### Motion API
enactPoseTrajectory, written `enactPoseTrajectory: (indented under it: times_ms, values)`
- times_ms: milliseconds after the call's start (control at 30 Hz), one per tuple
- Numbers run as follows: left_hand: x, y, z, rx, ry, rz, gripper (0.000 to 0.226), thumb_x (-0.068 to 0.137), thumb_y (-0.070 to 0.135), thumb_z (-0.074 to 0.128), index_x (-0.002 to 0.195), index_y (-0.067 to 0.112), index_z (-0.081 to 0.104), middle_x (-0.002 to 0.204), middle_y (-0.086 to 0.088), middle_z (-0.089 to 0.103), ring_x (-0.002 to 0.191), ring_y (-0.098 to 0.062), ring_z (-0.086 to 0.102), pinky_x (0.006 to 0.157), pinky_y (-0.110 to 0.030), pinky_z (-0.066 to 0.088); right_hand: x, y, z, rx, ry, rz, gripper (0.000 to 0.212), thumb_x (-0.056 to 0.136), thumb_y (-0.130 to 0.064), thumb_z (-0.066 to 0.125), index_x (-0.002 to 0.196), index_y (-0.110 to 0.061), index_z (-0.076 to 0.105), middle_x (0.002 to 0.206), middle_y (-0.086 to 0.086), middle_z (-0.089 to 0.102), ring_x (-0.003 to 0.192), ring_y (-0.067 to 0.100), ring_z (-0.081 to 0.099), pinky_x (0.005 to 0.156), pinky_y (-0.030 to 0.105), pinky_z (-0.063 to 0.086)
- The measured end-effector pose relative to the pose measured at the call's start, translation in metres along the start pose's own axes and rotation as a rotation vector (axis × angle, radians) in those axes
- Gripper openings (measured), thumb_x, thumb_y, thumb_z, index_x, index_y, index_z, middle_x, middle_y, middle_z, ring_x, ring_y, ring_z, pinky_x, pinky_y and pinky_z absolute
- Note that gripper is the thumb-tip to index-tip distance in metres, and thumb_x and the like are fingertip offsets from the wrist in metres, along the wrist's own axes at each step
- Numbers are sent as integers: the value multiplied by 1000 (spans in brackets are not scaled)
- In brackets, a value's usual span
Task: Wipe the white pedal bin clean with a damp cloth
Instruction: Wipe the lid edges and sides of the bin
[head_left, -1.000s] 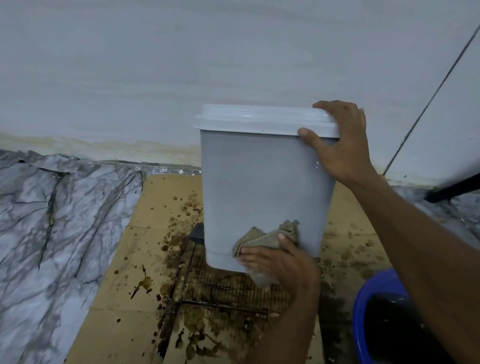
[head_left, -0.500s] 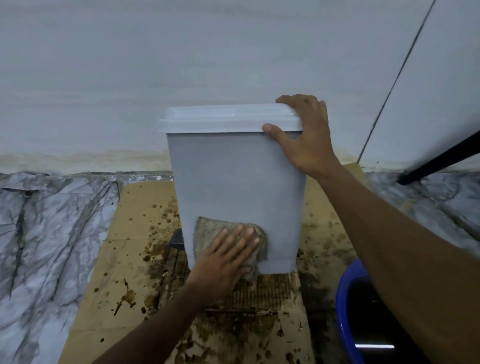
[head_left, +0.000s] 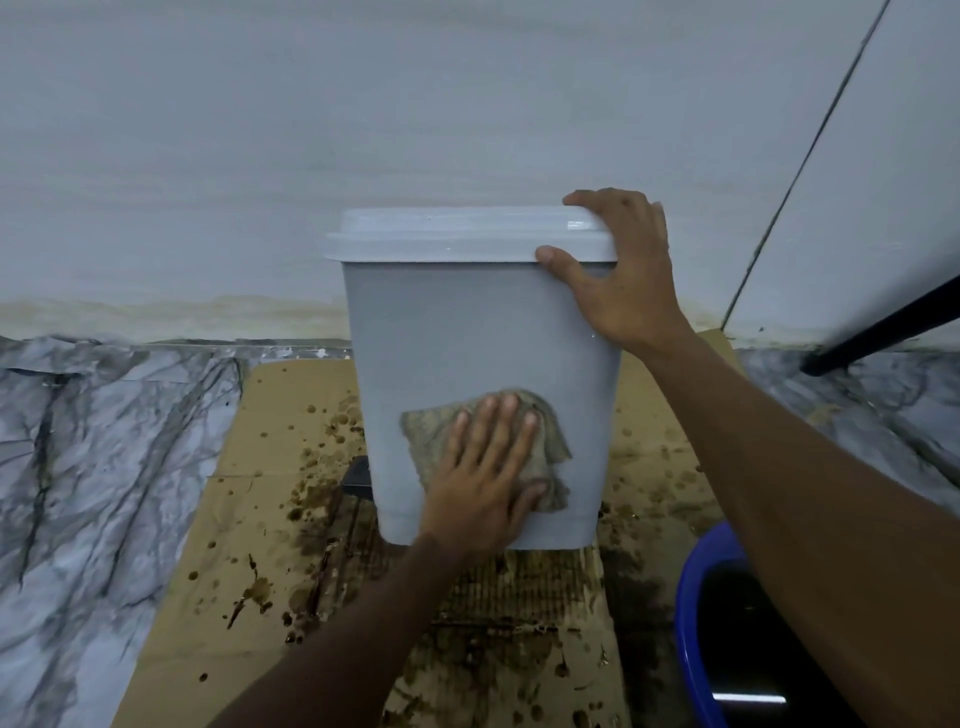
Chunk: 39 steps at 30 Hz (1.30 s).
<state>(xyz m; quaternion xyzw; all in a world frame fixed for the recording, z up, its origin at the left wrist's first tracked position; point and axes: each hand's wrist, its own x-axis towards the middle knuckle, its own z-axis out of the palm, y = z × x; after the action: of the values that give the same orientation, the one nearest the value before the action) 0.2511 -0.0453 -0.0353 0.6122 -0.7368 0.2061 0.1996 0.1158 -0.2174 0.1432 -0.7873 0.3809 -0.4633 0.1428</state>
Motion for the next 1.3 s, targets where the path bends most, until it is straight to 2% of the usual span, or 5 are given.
enactPoseTrajectory:
  times_ms: [167,433,600,900,1300]
  values:
    - [-54,-21,11,159,-174,333,70,104,47,40,163,15,19,172,-10,0,159,-26,1,128,-43,-3,-3,-2,0,30,7,15,52,84,-59,67,126,-30,61,123,-8,53,120,17,43,105,37,40]
    - [-27,-20,-1,97,-84,128,86,98,64,49,162,13,21,169,-12,13,158,-30,9,129,-47,4,-1,-3,3,10,21,23,51,83,-59,67,125,-29,62,122,-10,52,119,20,44,101,29,39]
    - [9,25,4,11,-61,164,79,101,58,49,161,11,25,169,-13,16,158,-30,12,129,-47,7,-2,0,-1,6,7,5,53,84,-60,66,126,-28,62,122,-8,52,118,14,44,107,43,39]
    - [-38,-60,-18,62,-107,105,81,98,58,53,160,12,29,169,-16,18,158,-30,13,128,-46,9,-2,-4,4,21,14,36,54,82,-62,68,125,-32,62,124,-9,53,121,18,43,100,28,40]
    - [33,26,-2,-7,-22,121,73,104,54,47,160,13,28,169,-13,17,158,-31,9,128,-50,7,-1,-1,3,27,17,26,56,82,-66,65,125,-30,62,123,-7,53,120,19,43,105,41,39]
